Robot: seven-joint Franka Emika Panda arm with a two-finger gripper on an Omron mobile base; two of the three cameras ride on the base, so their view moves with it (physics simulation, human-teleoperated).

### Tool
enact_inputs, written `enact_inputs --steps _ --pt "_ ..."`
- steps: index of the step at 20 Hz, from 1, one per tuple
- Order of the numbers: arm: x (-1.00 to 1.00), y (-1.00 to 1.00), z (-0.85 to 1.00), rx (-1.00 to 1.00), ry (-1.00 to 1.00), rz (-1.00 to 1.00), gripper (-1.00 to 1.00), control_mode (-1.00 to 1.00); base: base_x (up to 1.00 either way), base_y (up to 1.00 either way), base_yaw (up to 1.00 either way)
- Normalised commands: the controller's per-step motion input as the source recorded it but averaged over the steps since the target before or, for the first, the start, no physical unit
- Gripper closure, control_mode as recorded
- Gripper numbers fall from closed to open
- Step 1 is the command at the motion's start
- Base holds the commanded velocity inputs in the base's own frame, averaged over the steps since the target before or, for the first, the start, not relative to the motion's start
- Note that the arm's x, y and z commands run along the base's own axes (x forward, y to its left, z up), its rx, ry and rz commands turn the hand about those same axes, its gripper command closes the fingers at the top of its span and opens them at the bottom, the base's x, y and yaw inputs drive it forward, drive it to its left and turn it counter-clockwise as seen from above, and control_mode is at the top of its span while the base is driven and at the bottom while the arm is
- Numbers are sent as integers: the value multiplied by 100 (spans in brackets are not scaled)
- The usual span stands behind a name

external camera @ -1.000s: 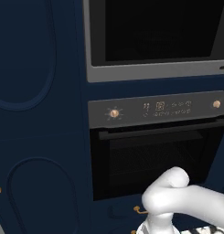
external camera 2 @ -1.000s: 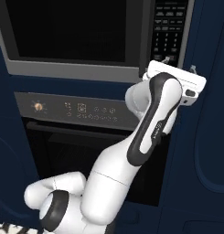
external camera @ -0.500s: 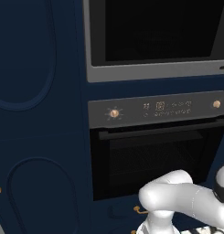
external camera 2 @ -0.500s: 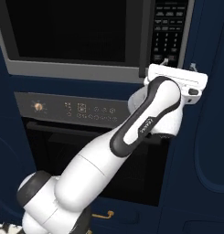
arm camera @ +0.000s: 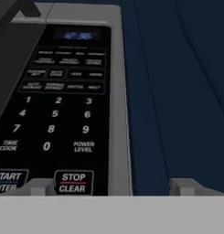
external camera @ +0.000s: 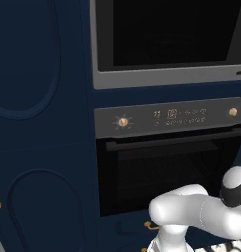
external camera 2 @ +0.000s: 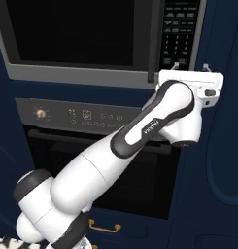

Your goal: Pick the sweet potato from the sink and place it in the bowl. Then pick the bowl and place it in the microwave. Then close the microwave door and press the start button.

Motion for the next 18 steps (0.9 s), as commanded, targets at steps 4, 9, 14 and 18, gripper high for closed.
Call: enact_inputs --steps 4,9,14,18 --pt "0 30 48 -6 1 -8 -100 -100 0 0 0" --pt "-5 29 50 -5 2 -8 -100 -100 0 0 0" --pt "-25 23 59 -3 0 -3 -100 -100 0 0 0" --pt "-12 29 17 -2 2 -1 -100 -100 0 0 0"
